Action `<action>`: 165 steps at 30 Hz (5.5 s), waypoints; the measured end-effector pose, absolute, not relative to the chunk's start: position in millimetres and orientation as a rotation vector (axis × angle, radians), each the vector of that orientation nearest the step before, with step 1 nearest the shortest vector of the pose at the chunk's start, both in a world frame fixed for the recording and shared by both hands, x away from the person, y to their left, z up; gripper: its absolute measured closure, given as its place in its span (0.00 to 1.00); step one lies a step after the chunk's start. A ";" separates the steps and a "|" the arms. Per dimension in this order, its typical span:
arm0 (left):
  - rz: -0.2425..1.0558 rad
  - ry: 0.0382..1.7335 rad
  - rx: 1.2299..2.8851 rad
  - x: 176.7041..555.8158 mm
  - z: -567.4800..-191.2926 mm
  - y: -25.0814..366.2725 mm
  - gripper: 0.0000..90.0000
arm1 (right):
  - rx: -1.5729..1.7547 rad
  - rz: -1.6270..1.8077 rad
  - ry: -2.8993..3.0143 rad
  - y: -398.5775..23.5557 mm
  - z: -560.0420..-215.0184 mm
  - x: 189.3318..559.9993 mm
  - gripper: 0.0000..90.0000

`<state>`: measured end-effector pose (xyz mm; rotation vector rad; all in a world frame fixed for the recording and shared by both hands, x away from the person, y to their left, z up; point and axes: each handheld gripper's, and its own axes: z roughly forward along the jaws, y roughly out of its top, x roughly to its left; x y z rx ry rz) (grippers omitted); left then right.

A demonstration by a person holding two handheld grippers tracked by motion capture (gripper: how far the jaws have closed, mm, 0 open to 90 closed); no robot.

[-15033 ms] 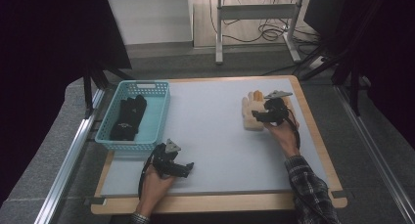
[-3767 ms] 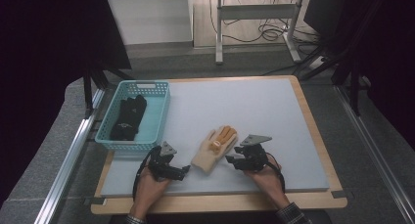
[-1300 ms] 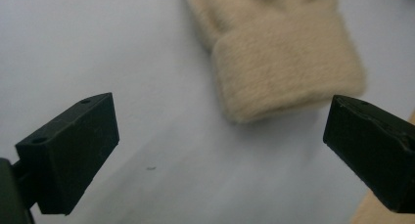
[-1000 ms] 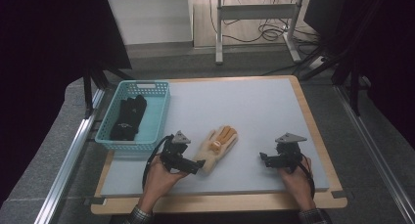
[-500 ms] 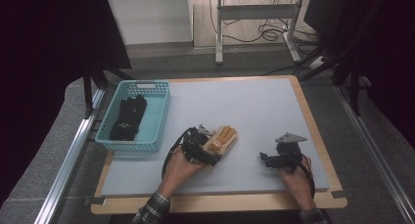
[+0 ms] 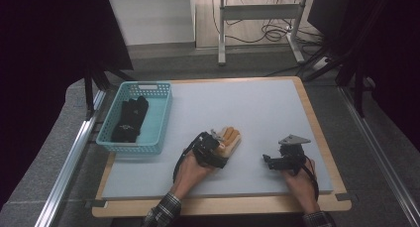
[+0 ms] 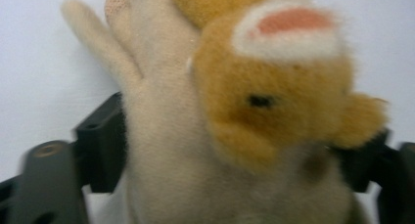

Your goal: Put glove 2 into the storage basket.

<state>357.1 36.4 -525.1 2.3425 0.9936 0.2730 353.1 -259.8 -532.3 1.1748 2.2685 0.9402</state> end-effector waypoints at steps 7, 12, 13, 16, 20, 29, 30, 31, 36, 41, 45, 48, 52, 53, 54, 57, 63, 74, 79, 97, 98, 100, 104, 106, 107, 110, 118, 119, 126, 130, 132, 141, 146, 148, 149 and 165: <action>0.267 0.969 2.339 356.4 -522.0 38.9 0.54 | 1.175 0.939 2.268 -259.7 -532.3 353.1 0.12; 0.254 0.970 2.331 356.5 -520.4 40.9 0.63 | 1.175 0.940 2.268 -259.7 -532.3 353.1 0.12; 0.252 0.969 2.329 356.2 -519.8 41.0 0.64 | 1.175 0.940 2.268 -259.7 -532.3 353.1 0.12; 0.248 0.955 2.323 356.2 -515.5 42.5 0.68 | 1.176 0.940 2.269 -259.8 -532.3 353.1 0.12; 0.254 0.948 2.313 357.3 -508.3 45.9 0.76 | 1.176 0.940 2.269 -259.8 -532.3 353.1 0.12; 0.261 0.950 2.306 359.0 -501.3 52.0 0.81 | 1.176 0.941 2.269 -259.9 -532.3 353.1 0.12; 0.264 0.953 2.303 359.3 -500.1 52.7 0.81 | 1.176 0.940 2.269 -259.9 -532.3 353.1 0.12; 0.266 0.955 2.303 359.5 -498.5 53.5 0.82 | 1.176 0.940 2.269 -259.8 -532.3 353.0 0.12; 0.290 0.966 2.286 361.1 -487.4 60.3 0.82 | 1.176 0.941 2.269 -259.9 -532.3 353.1 0.12; 0.319 0.988 2.279 364.3 -473.8 70.8 0.82 | 1.175 0.941 2.269 -259.9 -532.3 353.1 0.12; 0.343 1.011 2.275 367.2 -463.0 79.8 0.82 | 1.173 0.941 2.269 -259.9 -532.3 353.1 0.12; 0.354 1.024 2.267 369.4 -454.9 86.6 0.82 | 1.175 0.941 2.269 -259.9 -532.2 353.0 0.12; 0.383 1.046 2.253 373.5 -443.3 97.6 0.82 | 1.176 0.941 2.269 -259.9 -532.2 353.0 0.12; 0.393 1.055 2.249 374.8 -439.7 101.5 0.82 | 1.178 0.941 2.270 -259.8 -532.2 352.9 0.12; 0.399 1.063 2.245 375.5 -437.7 104.0 0.82 | 1.176 0.941 2.270 -259.9 -532.2 353.0 0.12; 0.423 1.088 2.240 378.6 -430.0 115.0 0.82 | 1.174 0.941 2.269 -259.9 -532.2 353.0 0.12; 0.485 1.155 2.221 384.8 -418.2 142.3 0.82 | 1.175 0.941 2.269 -259.9 -532.2 353.0 0.12; 0.588 1.356 2.149 399.6 -402.2 210.7 0.81 | 1.176 0.941 2.269 -259.9 -532.2 353.0 0.12; 0.611 1.468 2.135 411.6 -407.5 237.9 0.81 | 1.176 0.941 2.268 -259.8 -532.2 353.0 0.12; 0.471 1.711 2.268 466.7 -481.4 257.3 0.78 | 1.176 0.943 2.269 -259.9 -532.3 353.1 0.12; 0.466 1.706 2.272 468.6 -483.8 255.4 0.78 | 1.176 0.943 2.269 -260.0 -532.3 353.1 0.12; 0.451 1.695 2.292 472.3 -489.3 250.7 0.72 | 1.176 0.943 2.269 -260.0 -532.3 353.0 0.12; 0.428 1.687 2.360 476.4 -498.3 243.6 0.36 | 1.176 0.943 2.268 -259.9 -532.3 353.0 0.12; 0.420 1.681 2.350 474.7 -495.0 245.6 0.27 | 1.176 0.943 2.269 -259.9 -532.3 353.0 0.12; 0.418 1.684 2.339 473.2 -492.1 247.4 0.23 | 1.176 0.943 2.269 -259.9 -532.3 353.0 0.12; 0.388 1.650 2.306 465.8 -477.6 254.7 0.12 | 1.176 0.942 2.269 -259.9 -532.2 353.0 0.12; 0.461 1.645 2.200 445.9 -452.3 283.1 0.44 | 1.176 0.941 2.269 -259.8 -532.3 353.0 0.12; 0.460 1.656 2.205 446.4 -455.2 284.8 0.55 | 1.176 0.942 2.269 -259.8 -532.3 353.0 0.12; 0.385 1.693 2.262 462.2 -486.3 279.8 0.82 | 1.176 0.942 2.269 -259.9 -532.3 353.0 0.12; 0.323 1.650 2.256 469.5 -491.3 266.2 0.83 | 1.176 0.943 2.269 -259.9 -532.3 353.1 0.12; 0.367 1.663 2.285 471.8 -492.0 258.5 0.84 | 1.176 0.943 2.269 -259.9 -532.3 353.1 0.12; 0.453 1.681 2.224 466.4 -486.2 271.6 0.64 | 1.176 0.943 2.269 -260.0 -532.3 353.1 0.12; 0.489 1.659 2.170 459.0 -480.7 279.6 0.53 | 1.176 0.943 2.269 -259.9 -532.3 353.0 0.12; 0.493 1.649 2.147 456.3 -478.3 281.5 0.46 | 1.176 0.943 2.268 -259.9 -532.3 353.0 0.12; 0.492 1.642 2.133 454.9 -477.2 282.3 0.43 | 1.176 0.943 2.269 -259.9 -532.3 353.0 0.12; 0.408 1.315 2.000 408.3 -446.8 236.6 0.05 | 1.176 0.941 2.269 -259.8 -532.1 353.0 0.12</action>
